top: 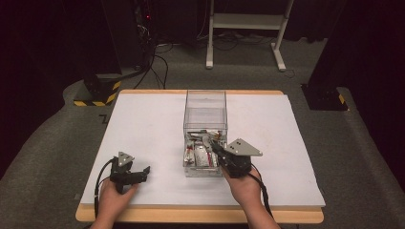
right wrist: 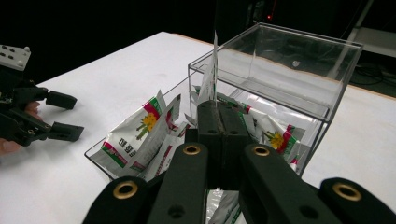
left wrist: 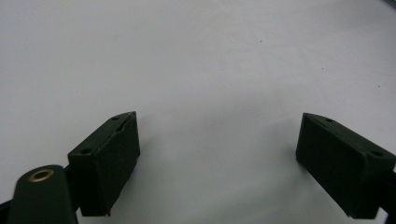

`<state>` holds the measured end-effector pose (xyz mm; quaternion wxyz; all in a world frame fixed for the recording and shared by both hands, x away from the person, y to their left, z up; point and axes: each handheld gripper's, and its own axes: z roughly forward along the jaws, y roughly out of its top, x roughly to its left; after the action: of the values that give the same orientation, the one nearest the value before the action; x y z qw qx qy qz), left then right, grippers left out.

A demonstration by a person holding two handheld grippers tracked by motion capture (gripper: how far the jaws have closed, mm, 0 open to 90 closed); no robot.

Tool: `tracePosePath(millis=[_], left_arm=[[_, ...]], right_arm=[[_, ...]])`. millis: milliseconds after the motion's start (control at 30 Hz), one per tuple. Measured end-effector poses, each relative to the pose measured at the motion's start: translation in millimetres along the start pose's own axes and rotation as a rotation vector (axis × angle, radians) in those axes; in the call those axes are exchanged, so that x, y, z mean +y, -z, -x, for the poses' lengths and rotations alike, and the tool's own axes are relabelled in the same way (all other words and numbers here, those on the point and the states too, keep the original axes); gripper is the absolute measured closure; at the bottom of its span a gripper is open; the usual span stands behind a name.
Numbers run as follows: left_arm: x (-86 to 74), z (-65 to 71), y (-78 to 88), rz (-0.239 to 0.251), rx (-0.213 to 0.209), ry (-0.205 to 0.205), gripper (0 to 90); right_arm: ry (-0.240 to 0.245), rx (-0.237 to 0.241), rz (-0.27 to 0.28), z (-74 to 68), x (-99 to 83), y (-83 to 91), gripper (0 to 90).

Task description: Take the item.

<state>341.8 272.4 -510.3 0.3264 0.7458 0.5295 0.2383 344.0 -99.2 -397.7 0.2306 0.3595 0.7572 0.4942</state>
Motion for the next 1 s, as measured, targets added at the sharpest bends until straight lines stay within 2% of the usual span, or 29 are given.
tracePosePath(millis=[1000], left_arm=[[0.0, -0.2, 0.0, 0.000, 0.000, -0.001, 13.8]], right_arm=[[-0.031, -0.042, 0.052, 20.9, 4.1, 15.1, 90.0]])
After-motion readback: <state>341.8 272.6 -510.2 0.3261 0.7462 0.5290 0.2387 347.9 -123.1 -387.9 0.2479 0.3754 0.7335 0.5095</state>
